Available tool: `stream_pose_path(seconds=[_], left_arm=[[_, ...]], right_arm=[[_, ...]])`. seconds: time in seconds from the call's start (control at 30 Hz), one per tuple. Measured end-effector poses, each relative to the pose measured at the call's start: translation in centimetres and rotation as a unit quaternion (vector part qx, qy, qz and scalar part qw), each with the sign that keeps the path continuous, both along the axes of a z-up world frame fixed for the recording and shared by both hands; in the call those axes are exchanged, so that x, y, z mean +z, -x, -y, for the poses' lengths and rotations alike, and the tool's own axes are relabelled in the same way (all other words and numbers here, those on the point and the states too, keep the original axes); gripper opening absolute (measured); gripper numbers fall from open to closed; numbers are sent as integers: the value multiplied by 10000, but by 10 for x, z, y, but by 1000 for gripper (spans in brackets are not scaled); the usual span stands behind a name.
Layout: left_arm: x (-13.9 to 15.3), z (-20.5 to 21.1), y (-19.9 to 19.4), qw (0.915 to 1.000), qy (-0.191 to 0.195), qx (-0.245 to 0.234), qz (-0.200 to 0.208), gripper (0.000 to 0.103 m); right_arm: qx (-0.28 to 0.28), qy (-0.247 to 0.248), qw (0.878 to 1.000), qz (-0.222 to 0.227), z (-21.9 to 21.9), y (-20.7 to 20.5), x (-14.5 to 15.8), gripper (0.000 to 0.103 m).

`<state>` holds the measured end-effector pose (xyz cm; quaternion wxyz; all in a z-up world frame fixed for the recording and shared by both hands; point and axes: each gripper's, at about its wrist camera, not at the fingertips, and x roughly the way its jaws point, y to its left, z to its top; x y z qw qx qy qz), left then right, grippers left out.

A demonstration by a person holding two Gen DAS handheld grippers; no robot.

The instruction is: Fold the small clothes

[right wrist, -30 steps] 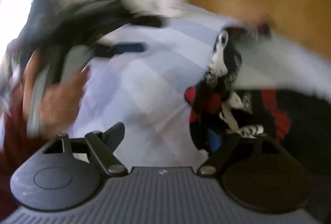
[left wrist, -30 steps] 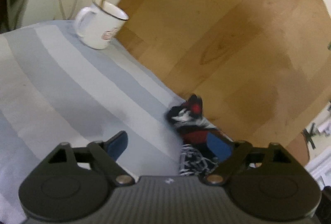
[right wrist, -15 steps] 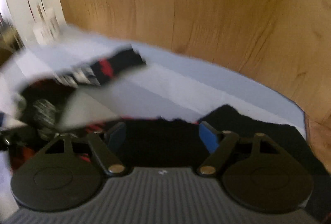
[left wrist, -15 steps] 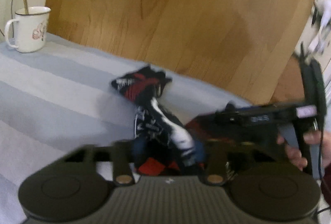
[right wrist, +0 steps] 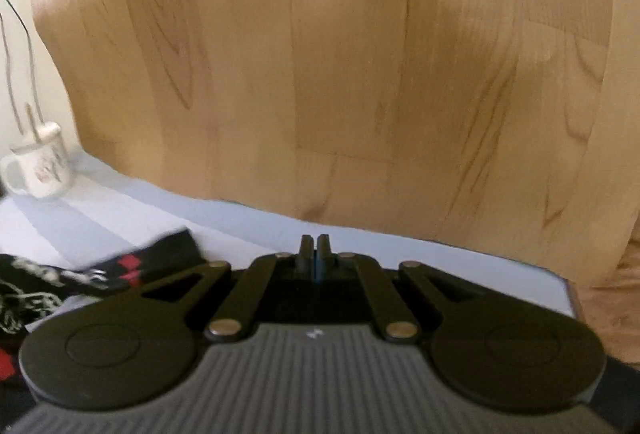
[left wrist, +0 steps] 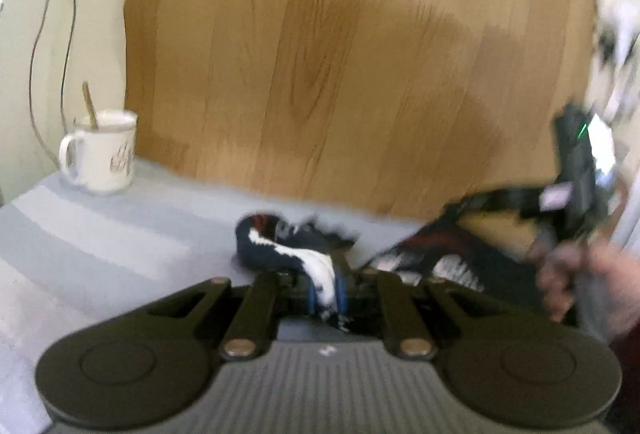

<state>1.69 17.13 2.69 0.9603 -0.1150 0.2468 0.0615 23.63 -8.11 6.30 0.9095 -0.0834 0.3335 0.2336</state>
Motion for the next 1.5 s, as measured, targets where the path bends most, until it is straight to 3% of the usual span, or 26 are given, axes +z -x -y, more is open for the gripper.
stream_pose_path(seconds=[0.07,0.13,0.23,0.37,0.43,0.47,0.5,0.6,0.73,0.9,1.03,1.1,1.13,1.17,1.2,1.23,1.27,1.33,1.43,1.5], left_arm=[[-18,1,-18,9970,-94,30,-769,10],[-28,-10,-23,9932,266,-25,-1129,11],[-28,-21,-16,9933,510,-19,-1039,13],[-27,-29,-15,9905,790,-94,-1120,27],[-26,-25,-14,9915,687,-80,-1106,42],[-24,-23,-12,9924,590,-62,-1076,56],[-18,-19,-14,9930,556,-130,-1034,64],[-13,-16,-7,9919,632,-501,-987,64],[-7,-8,17,9884,874,-880,-873,64],[-8,39,62,9731,1031,-1876,-853,64],[-15,89,75,9517,1054,-2596,-1255,64],[-20,114,81,9469,807,-2761,-1440,63],[-20,125,88,9521,525,-2690,-1354,58],[-20,136,93,9532,245,-2684,-1373,38],[-19,142,99,9567,-37,-2576,-1352,19],[-17,144,104,9578,-190,-2510,-1388,14],[-14,138,108,9572,-106,-2517,-1421,7],[-3,120,124,9591,104,-2429,-1447,6],[13,86,161,9601,478,-2378,-1395,6],[13,74,179,9645,472,-2159,-1442,7]], right_arm=[[-8,280,9995,-128,-2,-3,-12,8],[102,545,9971,-528,-6,-7,-26,20],[127,222,9975,-659,8,8,-15,28],[251,-390,9974,-547,45,44,23,34],[370,-527,9970,-441,60,71,39,35],[418,-523,9972,-325,73,87,48,36],[417,-491,9977,-219,82,99,52,37],[111,-404,9991,66,126,136,62,41],[-871,-306,9956,142,197,164,53,42],[-1952,-638,9779,-400,280,205,25,43],[-2141,-1043,9681,-781,299,222,-1,46],[-1971,-1129,9702,-844,292,228,-10,48],[-1858,-1131,9723,-860,290,231,-10,48],[-1719,-1128,9748,-871,284,235,-16,47],[-1595,-1059,9774,-896,277,238,-22,23],[-1541,-866,9804,-872,273,240,-24,9],[-1538,-529,9844,-671,266,244,-25,9],[-1623,-429,9853,-330,269,251,-13,9],[-1863,-668,9802,29,293,263,10,8],[-1850,-786,9795,121,298,267,11,11]])
